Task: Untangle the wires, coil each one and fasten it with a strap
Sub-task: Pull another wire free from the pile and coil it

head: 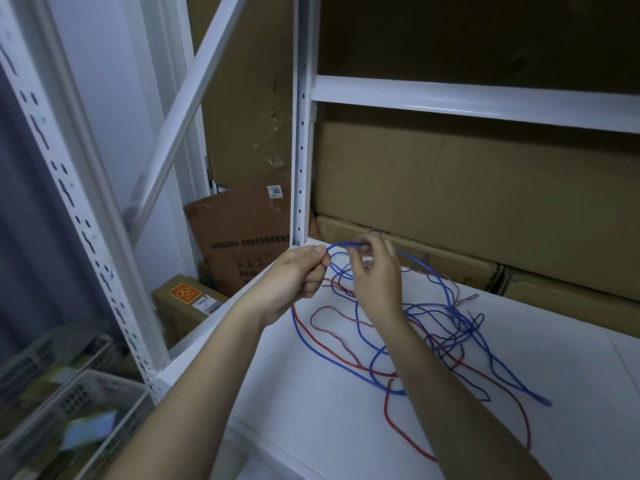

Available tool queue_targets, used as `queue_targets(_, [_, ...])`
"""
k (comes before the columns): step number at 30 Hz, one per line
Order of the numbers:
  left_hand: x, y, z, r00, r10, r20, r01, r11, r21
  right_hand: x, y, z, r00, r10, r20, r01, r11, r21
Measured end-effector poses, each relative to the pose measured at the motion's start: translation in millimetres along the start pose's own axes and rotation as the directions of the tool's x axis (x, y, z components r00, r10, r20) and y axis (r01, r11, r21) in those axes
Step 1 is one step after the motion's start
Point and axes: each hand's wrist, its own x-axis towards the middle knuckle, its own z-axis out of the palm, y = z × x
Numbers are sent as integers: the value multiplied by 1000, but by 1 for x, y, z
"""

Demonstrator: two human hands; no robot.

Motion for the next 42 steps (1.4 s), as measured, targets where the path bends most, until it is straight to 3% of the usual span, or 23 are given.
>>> queue_targets(4, [0,3,-4,1000,7,-24,-7,1000,16,11,4,-2,991,-126,39,131,979,-156])
queue_targets(6, [1,3,-4,999,12,-32,-11,999,43,13,4,-2,990,-83,115,100,984,-148])
queue_targets(12, [7,2,-3,996,19,-88,-16,999,32,12,11,-2,884,169,435,-220,973,69])
queue_targets(16, [12,-4,-3,986,-32,-165,24,998,-49,6,15,-6,833,303,463,-474,822,315])
queue_targets(19, [17,-10,-3,972,-84,-220,53,988,-144,3,21,-18,818,369,441,-541,755,372])
queue_targets(26, [30,-17,-5,943,-134,-306,62,970,-234,-1,25,-34,834,236,499,-370,910,188])
queue_targets(31, [36,-20,-6,954,-125,-274,25,939,-343,-7,18,-37,918,99,383,-194,956,219])
queue_targets(34, [39,-22,-6,962,-123,-245,21,924,-382,-7,13,-34,937,63,342,-114,985,131])
queue_targets(38, [41,-22,-9,977,-124,-174,26,877,-481,-2,9,-35,957,77,280,-106,990,91])
queue_targets(42, [34,-14,-13,996,-88,-19,53,738,-672,11,15,-41,993,-20,114,55,950,-308])
